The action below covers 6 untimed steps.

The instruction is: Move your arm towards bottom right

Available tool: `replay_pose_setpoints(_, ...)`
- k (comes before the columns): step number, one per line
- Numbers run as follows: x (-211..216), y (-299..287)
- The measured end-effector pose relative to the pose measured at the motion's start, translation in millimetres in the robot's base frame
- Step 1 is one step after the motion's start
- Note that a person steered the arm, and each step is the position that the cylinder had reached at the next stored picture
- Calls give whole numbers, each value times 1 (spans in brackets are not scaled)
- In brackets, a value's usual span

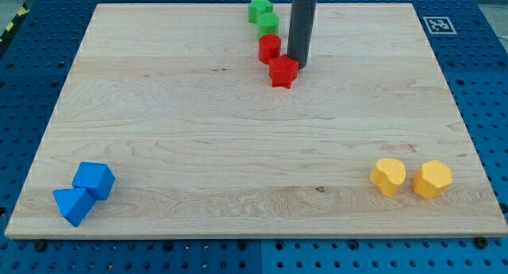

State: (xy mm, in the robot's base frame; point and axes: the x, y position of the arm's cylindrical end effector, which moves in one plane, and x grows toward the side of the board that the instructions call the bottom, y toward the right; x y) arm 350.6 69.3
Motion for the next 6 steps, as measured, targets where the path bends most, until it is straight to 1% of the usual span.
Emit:
replay_pose_setpoints(1, 5, 80)
replay_pose_setpoints(2, 45, 156)
replay_pose_setpoints(3, 122, 206)
replay_pose_setpoints(4, 190, 218)
replay_pose_setpoints(5, 200, 218)
replay_pose_setpoints(6, 224, 216)
